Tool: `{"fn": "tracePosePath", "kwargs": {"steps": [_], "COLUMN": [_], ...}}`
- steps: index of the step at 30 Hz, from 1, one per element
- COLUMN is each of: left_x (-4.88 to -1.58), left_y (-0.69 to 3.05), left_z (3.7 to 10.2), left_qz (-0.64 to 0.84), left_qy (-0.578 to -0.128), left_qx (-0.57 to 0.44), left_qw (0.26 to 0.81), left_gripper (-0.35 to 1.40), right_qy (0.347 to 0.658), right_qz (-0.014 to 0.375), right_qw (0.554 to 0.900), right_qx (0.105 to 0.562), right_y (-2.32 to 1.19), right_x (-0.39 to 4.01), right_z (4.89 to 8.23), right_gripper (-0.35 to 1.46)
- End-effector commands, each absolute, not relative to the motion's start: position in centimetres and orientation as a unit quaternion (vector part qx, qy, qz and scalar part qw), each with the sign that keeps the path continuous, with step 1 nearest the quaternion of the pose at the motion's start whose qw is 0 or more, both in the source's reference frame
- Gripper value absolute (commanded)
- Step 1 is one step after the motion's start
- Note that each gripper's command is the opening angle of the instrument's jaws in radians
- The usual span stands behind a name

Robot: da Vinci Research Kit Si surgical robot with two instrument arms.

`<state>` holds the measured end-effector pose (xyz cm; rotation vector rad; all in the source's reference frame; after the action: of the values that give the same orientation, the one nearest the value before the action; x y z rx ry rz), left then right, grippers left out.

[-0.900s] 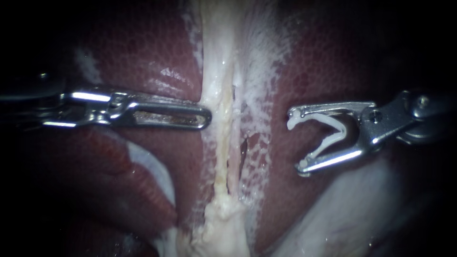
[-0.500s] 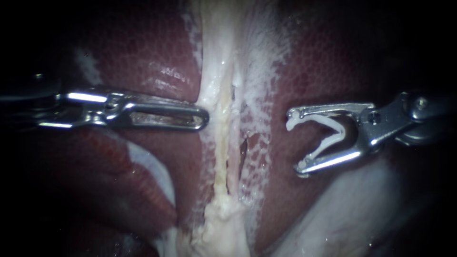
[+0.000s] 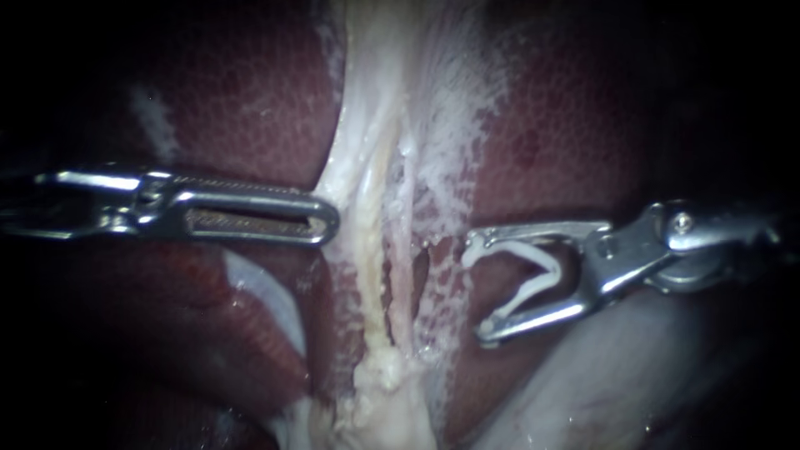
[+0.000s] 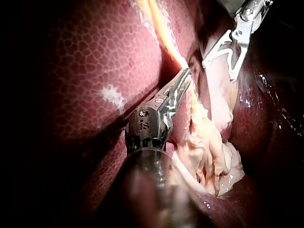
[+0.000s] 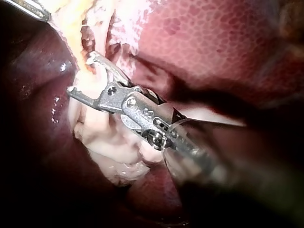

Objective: Clipping first clip left tube

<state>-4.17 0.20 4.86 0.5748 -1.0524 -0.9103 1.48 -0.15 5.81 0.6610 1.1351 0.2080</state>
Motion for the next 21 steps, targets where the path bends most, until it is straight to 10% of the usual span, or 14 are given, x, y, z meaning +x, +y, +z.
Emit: {"fn": "tracePosePath", "kwargs": {"steps": [1, 21], "left_x": [-4.16, -4.15], "left_y": [0.2, 0.15], "left_z": [4.84, 4.72], "left_qz": [-0.414, -0.413], "left_qy": [-0.478, -0.479], "left_qx": [0.261, 0.262], "left_qw": [0.729, 0.729], "left_gripper": [-0.35, -0.35], "right_qy": [0.525, 0.518], "right_qz": [0.097, 0.096], "right_qw": [0.787, 0.785], "right_qx": [0.309, 0.324], "right_y": [-0.18, -0.43], "right_x": [1.5, 1.9], "right_z": [5.84, 6.21], "right_gripper": [0.6, 0.58]}}
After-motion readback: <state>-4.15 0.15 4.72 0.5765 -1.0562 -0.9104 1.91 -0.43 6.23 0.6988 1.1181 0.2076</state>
